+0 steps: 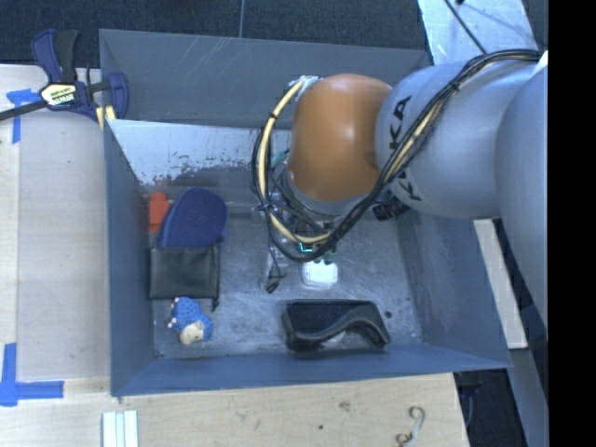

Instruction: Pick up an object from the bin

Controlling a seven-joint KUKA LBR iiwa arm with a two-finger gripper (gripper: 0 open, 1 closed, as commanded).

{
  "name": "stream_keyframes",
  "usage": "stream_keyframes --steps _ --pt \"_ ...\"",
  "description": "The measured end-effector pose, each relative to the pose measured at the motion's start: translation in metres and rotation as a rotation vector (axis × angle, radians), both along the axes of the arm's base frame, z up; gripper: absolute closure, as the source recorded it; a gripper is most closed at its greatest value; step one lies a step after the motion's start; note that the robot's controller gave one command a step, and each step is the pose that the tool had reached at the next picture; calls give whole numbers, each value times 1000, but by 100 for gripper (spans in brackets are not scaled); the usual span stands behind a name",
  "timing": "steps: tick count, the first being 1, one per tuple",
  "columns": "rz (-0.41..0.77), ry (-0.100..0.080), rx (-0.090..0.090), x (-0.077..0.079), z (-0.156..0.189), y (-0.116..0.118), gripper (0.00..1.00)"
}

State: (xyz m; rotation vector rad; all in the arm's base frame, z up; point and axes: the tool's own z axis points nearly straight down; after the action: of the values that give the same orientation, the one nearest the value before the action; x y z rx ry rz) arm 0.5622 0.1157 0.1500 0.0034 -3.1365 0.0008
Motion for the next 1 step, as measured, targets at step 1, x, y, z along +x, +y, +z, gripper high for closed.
stream_keyframes --steps 1 --pt "147 -10 3 9 -1 57 0"
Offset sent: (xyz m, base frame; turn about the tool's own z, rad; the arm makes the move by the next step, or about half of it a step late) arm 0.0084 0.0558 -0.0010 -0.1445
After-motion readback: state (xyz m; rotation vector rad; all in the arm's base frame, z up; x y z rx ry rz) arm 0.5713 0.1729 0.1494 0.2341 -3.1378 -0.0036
